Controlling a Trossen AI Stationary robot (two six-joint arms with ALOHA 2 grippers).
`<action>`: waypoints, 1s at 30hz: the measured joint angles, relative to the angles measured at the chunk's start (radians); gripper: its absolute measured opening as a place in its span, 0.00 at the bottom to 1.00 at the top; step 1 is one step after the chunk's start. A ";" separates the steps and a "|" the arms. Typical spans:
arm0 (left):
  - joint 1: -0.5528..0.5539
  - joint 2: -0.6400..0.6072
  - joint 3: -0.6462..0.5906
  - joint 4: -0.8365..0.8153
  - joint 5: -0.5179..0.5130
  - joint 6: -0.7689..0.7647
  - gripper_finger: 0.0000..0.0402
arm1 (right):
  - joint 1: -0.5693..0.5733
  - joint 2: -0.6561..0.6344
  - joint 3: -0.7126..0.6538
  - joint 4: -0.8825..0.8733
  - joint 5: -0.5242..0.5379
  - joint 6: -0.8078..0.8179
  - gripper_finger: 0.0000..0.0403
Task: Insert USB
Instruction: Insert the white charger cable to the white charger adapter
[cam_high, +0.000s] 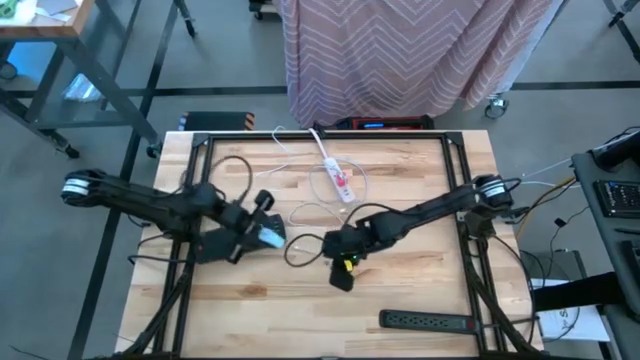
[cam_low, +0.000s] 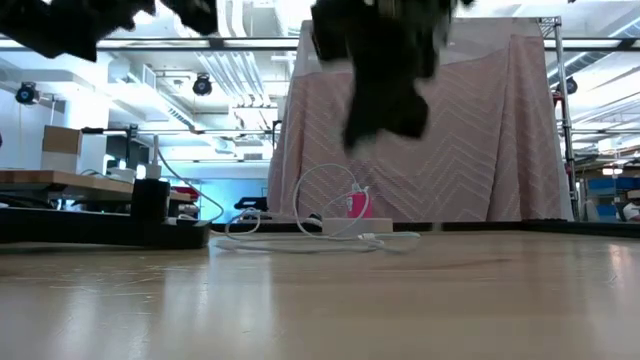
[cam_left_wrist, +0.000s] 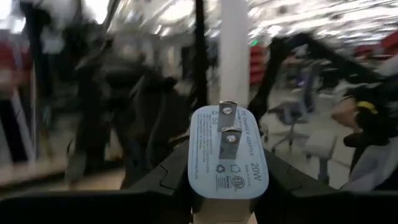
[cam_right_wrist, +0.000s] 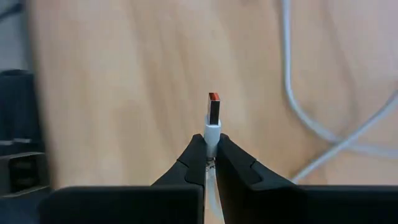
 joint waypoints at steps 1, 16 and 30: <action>-0.002 0.026 0.000 -0.016 -0.018 -0.023 0.25 | 0.001 -0.002 -0.027 0.000 0.001 -0.002 0.01; -0.043 0.292 0.000 -0.026 -0.221 -0.220 0.25 | -0.010 0.074 -0.109 0.076 0.216 -0.358 0.03; -0.050 0.281 0.001 -0.059 -0.235 -0.189 0.25 | 0.074 -0.009 -0.416 0.533 0.363 -0.368 0.33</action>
